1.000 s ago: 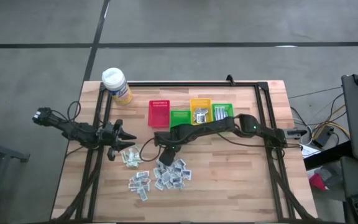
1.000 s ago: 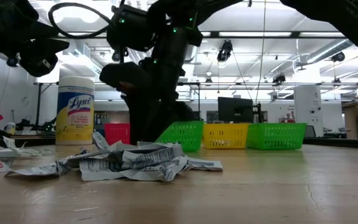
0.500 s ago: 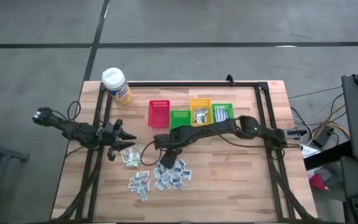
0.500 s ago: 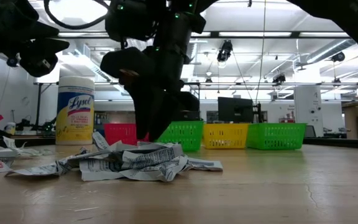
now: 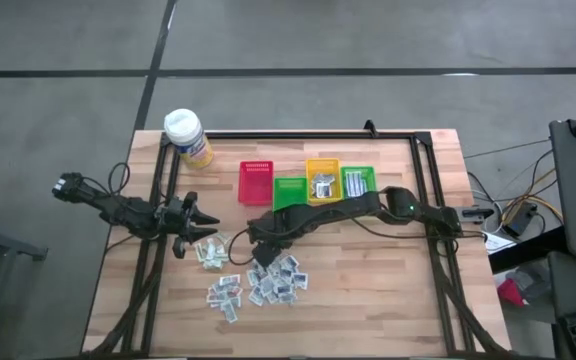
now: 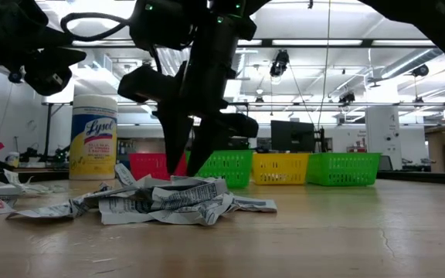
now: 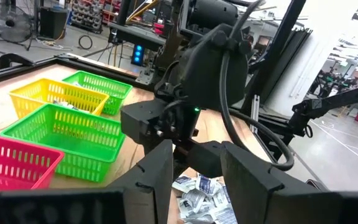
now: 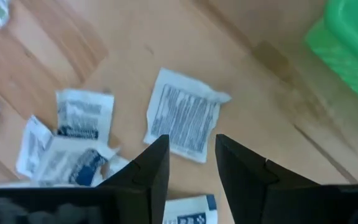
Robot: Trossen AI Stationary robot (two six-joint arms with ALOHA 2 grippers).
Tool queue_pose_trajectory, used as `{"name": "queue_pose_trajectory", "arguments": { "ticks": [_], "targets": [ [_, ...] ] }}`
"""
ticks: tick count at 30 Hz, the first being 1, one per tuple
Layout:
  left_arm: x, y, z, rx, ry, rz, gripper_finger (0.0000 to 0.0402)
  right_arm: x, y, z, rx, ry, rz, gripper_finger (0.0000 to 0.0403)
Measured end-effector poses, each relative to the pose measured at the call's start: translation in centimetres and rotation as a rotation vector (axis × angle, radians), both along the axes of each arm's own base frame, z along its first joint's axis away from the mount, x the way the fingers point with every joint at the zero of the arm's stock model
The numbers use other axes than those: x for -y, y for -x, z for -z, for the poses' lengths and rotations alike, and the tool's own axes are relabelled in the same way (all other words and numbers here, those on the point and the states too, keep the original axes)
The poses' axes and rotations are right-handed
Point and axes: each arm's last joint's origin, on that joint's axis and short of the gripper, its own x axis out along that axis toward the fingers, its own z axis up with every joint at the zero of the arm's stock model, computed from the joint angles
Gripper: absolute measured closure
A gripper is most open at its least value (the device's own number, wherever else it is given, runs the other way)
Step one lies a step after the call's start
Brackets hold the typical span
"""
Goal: Pick & Place First Aid Supplies
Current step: Put the alcohol pad into the yellow basket
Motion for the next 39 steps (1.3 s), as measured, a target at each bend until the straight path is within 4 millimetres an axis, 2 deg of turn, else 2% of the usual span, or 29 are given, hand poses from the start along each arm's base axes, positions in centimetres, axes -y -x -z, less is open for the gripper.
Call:
{"name": "queue_pose_trajectory", "arguments": {
  "ticks": [9, 19, 27, 33, 39],
  "targets": [
    [0.0, 0.0, 0.0, 0.000, 0.004, 0.000, 0.0271, 0.0, -0.5, 1.3, 0.071, -0.020, 0.043, 0.0282],
    [0.0, 0.0, 0.0, 0.000, 0.005, 0.000, 0.0271, -1.3, 0.6, 2.9, 0.005, -0.052, 0.057, 0.0284],
    [0.0, 0.0, 0.0, 0.000, 0.004, 0.000, 0.0271, -3.7, 0.9, 2.6, -0.016, -0.060, 0.035, 0.0293],
    [0.0, 0.0, 0.0, 0.000, 0.004, 0.000, 0.0271, -3.7, 0.5, 1.8, 0.013, -0.011, 0.016, 0.0303],
    [0.0, 0.0, 0.0, 0.000, 0.003, 0.000, 0.0271, -3.6, 0.7, 1.8, -0.007, 0.000, 0.016, 0.0314]
  ]
}}
